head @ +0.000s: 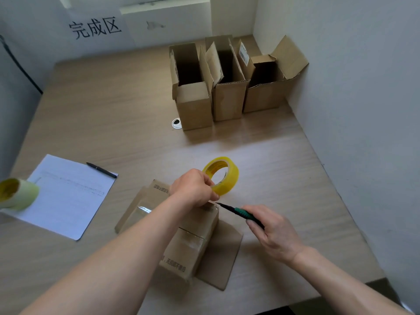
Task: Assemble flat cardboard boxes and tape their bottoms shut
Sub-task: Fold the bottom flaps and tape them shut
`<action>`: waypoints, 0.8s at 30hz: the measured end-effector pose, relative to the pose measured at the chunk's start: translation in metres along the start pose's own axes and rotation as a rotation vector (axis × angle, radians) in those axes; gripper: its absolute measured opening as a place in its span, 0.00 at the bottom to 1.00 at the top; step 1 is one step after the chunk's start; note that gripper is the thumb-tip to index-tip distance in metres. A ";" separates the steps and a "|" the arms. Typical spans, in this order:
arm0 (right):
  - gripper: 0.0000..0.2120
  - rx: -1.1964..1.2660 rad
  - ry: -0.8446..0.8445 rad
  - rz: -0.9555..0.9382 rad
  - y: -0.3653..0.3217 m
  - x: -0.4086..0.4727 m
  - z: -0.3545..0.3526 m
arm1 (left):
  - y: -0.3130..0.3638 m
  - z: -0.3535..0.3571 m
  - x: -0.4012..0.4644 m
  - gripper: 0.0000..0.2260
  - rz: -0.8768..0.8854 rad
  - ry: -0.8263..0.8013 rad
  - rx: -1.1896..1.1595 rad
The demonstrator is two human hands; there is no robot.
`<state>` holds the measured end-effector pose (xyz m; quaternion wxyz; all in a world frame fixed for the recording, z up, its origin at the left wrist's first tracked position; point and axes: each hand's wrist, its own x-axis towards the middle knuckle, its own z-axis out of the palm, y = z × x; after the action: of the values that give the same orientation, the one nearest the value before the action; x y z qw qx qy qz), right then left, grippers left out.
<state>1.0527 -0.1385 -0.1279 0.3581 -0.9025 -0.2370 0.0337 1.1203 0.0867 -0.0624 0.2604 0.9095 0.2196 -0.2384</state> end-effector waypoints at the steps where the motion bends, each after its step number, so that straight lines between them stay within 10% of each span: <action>1: 0.15 0.000 -0.006 -0.014 0.000 0.001 -0.001 | 0.000 0.000 0.001 0.12 0.002 -0.002 0.004; 11: 0.15 -0.207 -0.125 -0.092 0.017 0.018 0.005 | -0.002 0.001 0.003 0.13 0.013 -0.001 0.047; 18: 0.19 -0.572 -0.221 0.302 0.056 0.002 0.001 | -0.002 0.002 0.001 0.12 0.006 0.012 0.043; 22: 0.26 -0.316 0.239 -0.018 0.018 0.044 -0.005 | -0.003 0.003 0.002 0.12 0.017 0.030 0.067; 24: 0.27 -0.305 0.206 -0.245 -0.010 0.075 -0.006 | -0.003 0.003 0.002 0.11 0.026 0.037 0.083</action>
<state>1.1168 -0.1021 -0.1084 0.2412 -0.9093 -0.3094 -0.1389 1.1197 0.0876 -0.0671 0.2214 0.9265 0.2025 -0.2272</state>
